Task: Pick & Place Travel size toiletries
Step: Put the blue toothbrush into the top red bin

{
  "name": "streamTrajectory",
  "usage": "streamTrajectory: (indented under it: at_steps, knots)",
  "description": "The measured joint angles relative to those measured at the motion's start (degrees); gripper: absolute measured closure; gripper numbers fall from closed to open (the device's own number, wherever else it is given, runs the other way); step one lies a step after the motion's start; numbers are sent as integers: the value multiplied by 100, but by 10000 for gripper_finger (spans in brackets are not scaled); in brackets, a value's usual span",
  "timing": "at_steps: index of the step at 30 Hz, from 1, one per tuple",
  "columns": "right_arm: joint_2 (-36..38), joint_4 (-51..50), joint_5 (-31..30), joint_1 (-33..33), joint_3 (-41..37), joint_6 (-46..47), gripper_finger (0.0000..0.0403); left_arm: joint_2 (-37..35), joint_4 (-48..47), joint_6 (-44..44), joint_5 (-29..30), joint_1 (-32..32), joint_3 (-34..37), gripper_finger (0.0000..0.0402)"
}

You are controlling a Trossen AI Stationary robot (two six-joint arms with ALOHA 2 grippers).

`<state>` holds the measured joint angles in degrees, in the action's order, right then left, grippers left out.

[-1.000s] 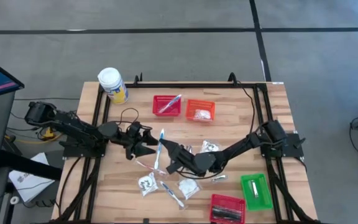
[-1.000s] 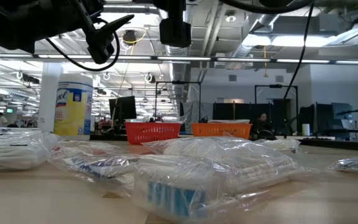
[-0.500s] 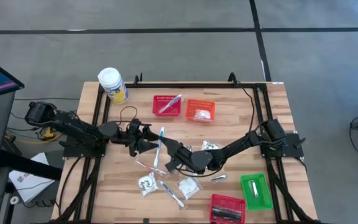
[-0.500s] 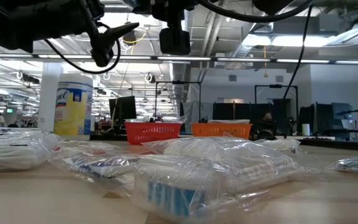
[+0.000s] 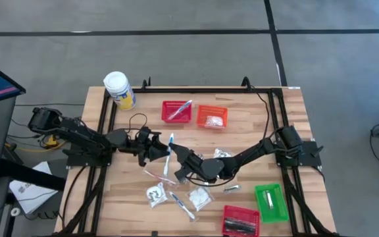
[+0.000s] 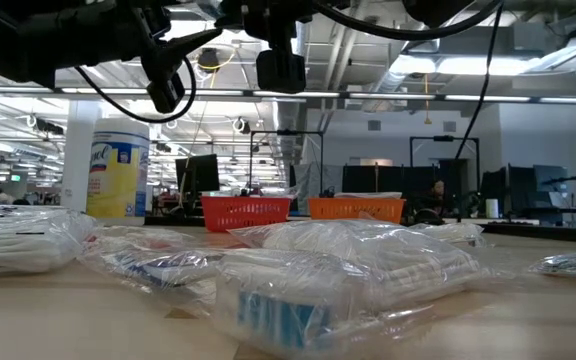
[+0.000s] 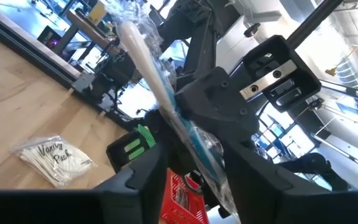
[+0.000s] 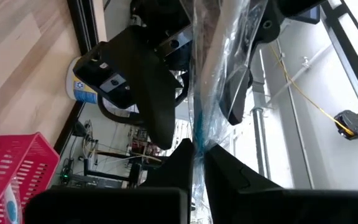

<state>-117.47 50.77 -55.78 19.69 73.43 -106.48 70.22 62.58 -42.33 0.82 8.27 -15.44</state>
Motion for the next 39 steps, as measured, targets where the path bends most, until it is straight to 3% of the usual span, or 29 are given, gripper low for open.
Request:
streamTrajectory:
  at_steps: [6,13,22,39]
  knots:
    - [0,-68,-1,-3,0,10,385,0,16,-3,-13,0,0,290]
    - [3,-66,1,-75,0,122,367,2,-32,-139,2,-2,11,386]
    - [9,-38,29,-176,11,627,330,2,-30,-63,30,-40,13,395]
    - [10,730,-514,-220,10,1163,326,-159,215,312,-279,9,8,395]
